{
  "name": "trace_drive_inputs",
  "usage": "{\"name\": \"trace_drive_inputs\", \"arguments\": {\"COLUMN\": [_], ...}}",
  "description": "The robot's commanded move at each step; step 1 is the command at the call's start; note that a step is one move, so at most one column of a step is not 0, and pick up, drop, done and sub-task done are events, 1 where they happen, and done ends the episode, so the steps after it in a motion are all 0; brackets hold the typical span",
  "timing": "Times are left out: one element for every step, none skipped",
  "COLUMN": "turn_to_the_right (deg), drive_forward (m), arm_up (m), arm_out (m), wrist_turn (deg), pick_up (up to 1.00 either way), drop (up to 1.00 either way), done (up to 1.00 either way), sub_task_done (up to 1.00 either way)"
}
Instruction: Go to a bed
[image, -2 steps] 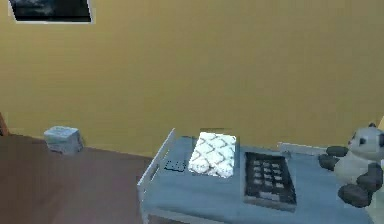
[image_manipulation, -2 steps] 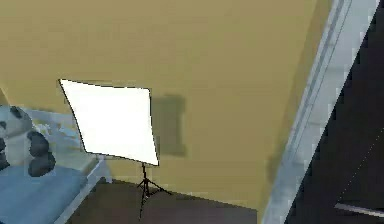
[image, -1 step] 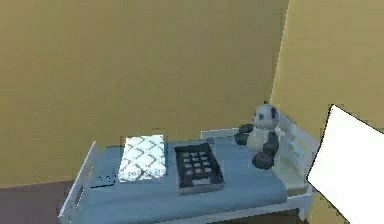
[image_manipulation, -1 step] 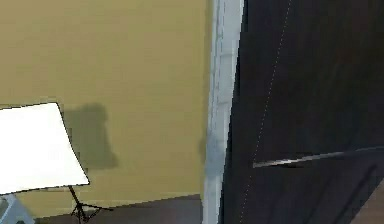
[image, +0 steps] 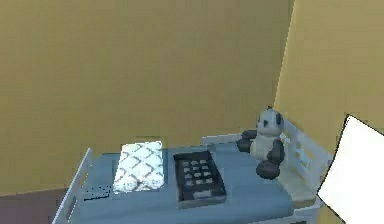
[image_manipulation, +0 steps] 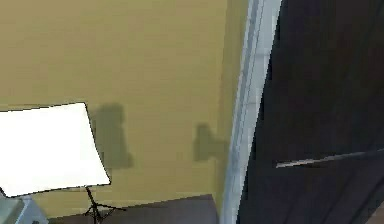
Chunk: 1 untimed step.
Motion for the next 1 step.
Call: {"name": "trace_drive_inputs", "arguments": {"turn_to_the_right": [0.0], "drive_forward": [0.00], "arm_up": [0.00], "arm_out": [0.00], "wrist_turn": [0.0], "pick_up": [0.00], "drop": [0.00], "done": [1.00], "sub_task_done": [0.00]}}
